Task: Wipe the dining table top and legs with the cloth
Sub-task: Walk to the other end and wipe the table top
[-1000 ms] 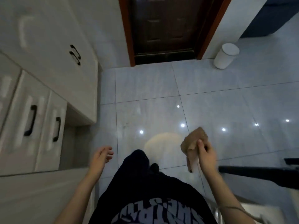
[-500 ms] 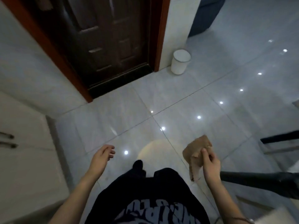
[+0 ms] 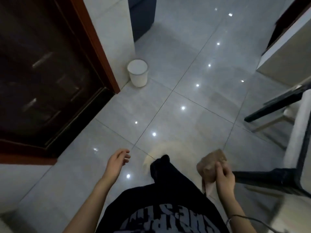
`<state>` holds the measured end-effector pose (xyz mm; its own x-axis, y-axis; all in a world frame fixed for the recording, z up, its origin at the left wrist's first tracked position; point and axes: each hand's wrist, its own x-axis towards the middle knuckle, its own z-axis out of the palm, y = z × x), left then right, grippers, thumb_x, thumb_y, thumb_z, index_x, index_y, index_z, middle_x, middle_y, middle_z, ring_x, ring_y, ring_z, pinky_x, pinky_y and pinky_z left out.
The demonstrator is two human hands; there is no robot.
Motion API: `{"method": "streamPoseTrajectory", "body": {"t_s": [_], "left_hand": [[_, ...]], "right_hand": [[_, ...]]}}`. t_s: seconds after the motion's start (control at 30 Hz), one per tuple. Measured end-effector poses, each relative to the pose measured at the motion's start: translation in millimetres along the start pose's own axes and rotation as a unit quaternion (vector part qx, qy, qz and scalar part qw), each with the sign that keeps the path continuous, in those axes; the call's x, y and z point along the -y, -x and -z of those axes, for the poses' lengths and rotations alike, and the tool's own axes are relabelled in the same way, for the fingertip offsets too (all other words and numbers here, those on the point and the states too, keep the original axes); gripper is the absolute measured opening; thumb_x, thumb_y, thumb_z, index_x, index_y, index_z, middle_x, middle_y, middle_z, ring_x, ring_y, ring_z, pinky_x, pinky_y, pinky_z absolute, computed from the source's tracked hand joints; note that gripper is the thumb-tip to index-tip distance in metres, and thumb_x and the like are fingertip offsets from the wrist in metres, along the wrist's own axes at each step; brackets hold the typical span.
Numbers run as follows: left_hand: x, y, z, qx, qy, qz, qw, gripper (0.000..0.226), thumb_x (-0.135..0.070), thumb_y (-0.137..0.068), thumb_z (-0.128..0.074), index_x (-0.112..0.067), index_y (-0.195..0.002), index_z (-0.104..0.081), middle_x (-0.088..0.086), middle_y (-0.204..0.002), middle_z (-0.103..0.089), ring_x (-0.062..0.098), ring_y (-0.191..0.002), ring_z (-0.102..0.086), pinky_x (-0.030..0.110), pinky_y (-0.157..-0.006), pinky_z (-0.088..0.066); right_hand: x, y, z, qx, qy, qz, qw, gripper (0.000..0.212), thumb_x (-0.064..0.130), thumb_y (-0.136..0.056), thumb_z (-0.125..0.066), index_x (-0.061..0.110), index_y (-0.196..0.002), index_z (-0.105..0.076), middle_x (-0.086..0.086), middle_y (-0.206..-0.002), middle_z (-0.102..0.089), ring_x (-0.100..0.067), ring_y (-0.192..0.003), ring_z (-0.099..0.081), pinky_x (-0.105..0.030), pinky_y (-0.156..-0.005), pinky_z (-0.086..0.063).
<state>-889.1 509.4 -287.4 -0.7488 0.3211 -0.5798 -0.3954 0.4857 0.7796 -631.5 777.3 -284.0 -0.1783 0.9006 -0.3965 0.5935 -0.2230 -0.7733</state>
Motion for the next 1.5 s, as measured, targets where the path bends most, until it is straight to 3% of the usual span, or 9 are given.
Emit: {"method": "streamPoseTrajectory", "body": {"t_s": [0.1, 0.3, 0.43, 0.53, 0.67, 0.83, 1.1, 1.23, 1.5], "left_hand": [[-43, -42, -14, 0.008, -0.018, -0.013, 1.000, 0.023, -0.017, -0.098, -0.042, -0.018, -0.090, -0.064, 0.013, -0.088, -0.065, 0.023, -0.078, -0.061, 0.027, -0.072, -0.048], [-126, -127, -47, 0.017, -0.043, -0.024, 0.999, 0.025, -0.016, -0.099, -0.038, -0.008, -0.099, -0.061, 0.012, -0.088, -0.063, 0.025, -0.079, -0.059, 0.029, -0.073, -0.046], [-179, -195, -80, 0.042, -0.066, -0.034, 0.996, 0.025, -0.020, -0.099, -0.038, -0.018, -0.092, -0.062, 0.011, -0.089, -0.064, 0.027, -0.082, -0.061, 0.033, -0.075, -0.047], [-228, -249, -114, 0.077, -0.084, -0.057, 0.992, 0.025, -0.019, -0.099, -0.038, -0.014, -0.093, -0.062, 0.011, -0.088, -0.063, 0.025, -0.079, -0.060, 0.031, -0.073, -0.046], [-310, -319, -175, 0.152, -0.114, -0.097, 0.977, 0.025, -0.018, -0.099, -0.038, -0.013, -0.093, -0.063, 0.013, -0.090, -0.065, 0.024, -0.082, -0.061, 0.028, -0.074, -0.048], [-405, -379, -273, 0.269, -0.159, -0.132, 0.940, 0.026, -0.018, -0.098, -0.041, -0.019, -0.089, -0.065, 0.011, -0.088, -0.065, 0.022, -0.080, -0.061, 0.028, -0.075, -0.047], [-480, -395, -434, 0.423, -0.224, -0.182, 0.859, 0.025, -0.013, -0.099, -0.039, -0.014, -0.092, -0.063, 0.009, -0.085, -0.065, 0.019, -0.076, -0.060, 0.027, -0.074, -0.048], [-489, -401, -504, 0.432, -0.250, -0.181, 0.847, 0.025, -0.013, -0.099, -0.039, -0.013, -0.091, -0.063, 0.011, -0.086, -0.064, 0.021, -0.076, -0.059, 0.027, -0.072, -0.046], [-529, -384, -647, 0.445, -0.302, -0.227, 0.812, 0.027, -0.015, -0.099, -0.039, -0.022, -0.088, -0.062, 0.008, -0.086, -0.064, 0.023, -0.078, -0.060, 0.031, -0.076, -0.048]], "right_hand": [[40, -50, -14, 0.003, -0.010, 0.015, 1.000, 0.035, 0.020, -0.097, -0.054, -0.006, -0.075, -0.055, -0.010, -0.067, -0.049, -0.017, -0.065, -0.044, -0.025, -0.054, -0.034], [126, -139, -35, 0.016, -0.041, 0.042, 0.998, 0.025, 0.020, -0.097, -0.055, 0.004, -0.079, -0.061, -0.003, -0.068, -0.056, -0.010, -0.065, -0.049, -0.014, -0.053, -0.036], [157, -198, -44, -0.007, -0.074, 0.022, 0.997, 0.024, 0.022, -0.098, -0.054, 0.002, -0.087, -0.063, -0.007, -0.078, -0.063, -0.018, -0.075, -0.058, -0.032, -0.066, -0.044], [172, -241, -49, -0.045, -0.090, -0.006, 0.995, 0.024, 0.023, -0.097, -0.055, 0.002, -0.091, -0.064, -0.011, -0.083, -0.067, -0.021, -0.080, -0.061, -0.036, -0.071, -0.047], [196, -285, -43, -0.115, -0.122, -0.028, 0.985, 0.024, 0.017, -0.097, -0.054, -0.002, -0.086, -0.062, -0.007, -0.074, -0.061, -0.012, -0.069, -0.055, -0.012, -0.054, -0.040], [213, -320, -21, -0.214, -0.169, -0.071, 0.960, 0.016, 0.012, -0.098, -0.053, 0.001, -0.089, -0.062, -0.005, -0.073, -0.061, -0.009, -0.065, -0.054, -0.009, -0.052, -0.040], [191, -355, 24, -0.358, -0.251, -0.150, 0.887, 0.017, 0.015, -0.097, -0.055, 0.013, -0.082, -0.063, -0.004, -0.074, -0.060, -0.014, -0.071, -0.053, -0.015, -0.059, -0.043], [177, -389, 55, -0.376, -0.269, -0.172, 0.870, 0.022, 0.017, -0.097, -0.054, 0.003, -0.084, -0.062, -0.010, -0.074, -0.059, -0.019, -0.072, -0.053, -0.032, -0.065, -0.041], [171, -468, 160, -0.413, -0.317, -0.159, 0.839, 0.017, 0.018, -0.098, -0.054, 0.012, -0.089, -0.067, -0.007, -0.086, -0.069, -0.017, -0.082, -0.064, -0.031, -0.075, -0.049]]}}
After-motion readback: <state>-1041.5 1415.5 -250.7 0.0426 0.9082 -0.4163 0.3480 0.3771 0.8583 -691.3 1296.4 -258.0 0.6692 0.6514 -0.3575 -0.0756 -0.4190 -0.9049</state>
